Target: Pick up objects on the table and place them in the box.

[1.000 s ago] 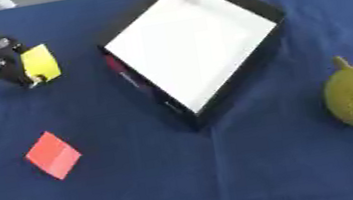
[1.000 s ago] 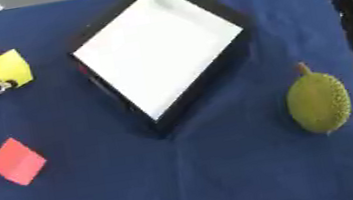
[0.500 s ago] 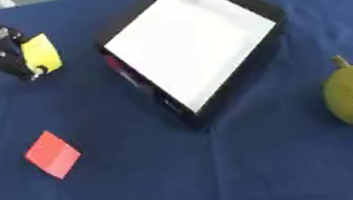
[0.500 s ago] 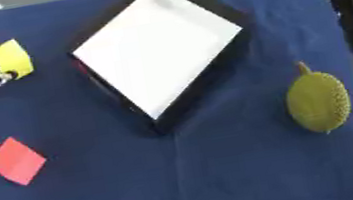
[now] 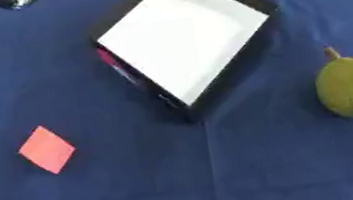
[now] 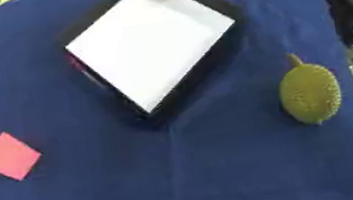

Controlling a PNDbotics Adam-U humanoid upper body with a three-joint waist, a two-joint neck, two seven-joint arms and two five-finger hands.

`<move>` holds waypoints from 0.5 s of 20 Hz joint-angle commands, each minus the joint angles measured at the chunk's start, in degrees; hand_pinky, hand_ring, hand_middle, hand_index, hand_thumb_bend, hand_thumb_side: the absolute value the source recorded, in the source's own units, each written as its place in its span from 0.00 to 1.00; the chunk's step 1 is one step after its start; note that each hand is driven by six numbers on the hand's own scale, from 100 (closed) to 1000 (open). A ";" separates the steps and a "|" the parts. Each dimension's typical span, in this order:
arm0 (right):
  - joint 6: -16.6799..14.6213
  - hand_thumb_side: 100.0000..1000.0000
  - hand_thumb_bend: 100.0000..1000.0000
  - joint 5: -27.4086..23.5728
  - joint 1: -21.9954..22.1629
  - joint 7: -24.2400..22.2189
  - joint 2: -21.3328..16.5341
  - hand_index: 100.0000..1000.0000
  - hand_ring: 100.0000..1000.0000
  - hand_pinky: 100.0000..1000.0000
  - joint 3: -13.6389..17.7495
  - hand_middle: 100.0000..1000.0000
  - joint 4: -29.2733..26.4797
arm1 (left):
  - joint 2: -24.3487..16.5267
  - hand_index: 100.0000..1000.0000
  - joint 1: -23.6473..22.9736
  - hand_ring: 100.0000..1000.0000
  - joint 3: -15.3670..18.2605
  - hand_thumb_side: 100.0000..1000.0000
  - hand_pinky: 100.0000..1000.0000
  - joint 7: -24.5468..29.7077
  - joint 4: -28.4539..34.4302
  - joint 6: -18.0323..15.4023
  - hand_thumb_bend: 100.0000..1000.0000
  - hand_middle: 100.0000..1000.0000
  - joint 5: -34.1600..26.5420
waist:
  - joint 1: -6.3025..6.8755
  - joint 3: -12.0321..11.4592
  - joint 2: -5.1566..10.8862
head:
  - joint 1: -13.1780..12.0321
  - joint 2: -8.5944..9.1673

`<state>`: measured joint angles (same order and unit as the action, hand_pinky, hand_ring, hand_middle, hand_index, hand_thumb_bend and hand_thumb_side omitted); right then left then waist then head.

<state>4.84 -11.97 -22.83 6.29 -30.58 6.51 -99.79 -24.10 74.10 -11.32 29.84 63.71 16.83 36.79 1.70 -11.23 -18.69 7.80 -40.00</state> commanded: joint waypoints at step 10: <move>-0.40 0.64 0.00 -1.34 -1.05 0.48 -1.86 0.85 0.82 1.00 1.05 0.71 -0.84 | 4.89 0.57 3.74 0.74 -0.41 0.00 0.71 0.11 6.31 0.88 0.14 0.74 -1.86 | 0.56 0.55 2.91 | 0.51 0.38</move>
<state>4.56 -12.96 -23.16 6.59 -30.58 7.02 -99.79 -18.57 76.17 -11.87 29.97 68.92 17.46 35.08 1.75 -10.65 -18.62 8.20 -40.06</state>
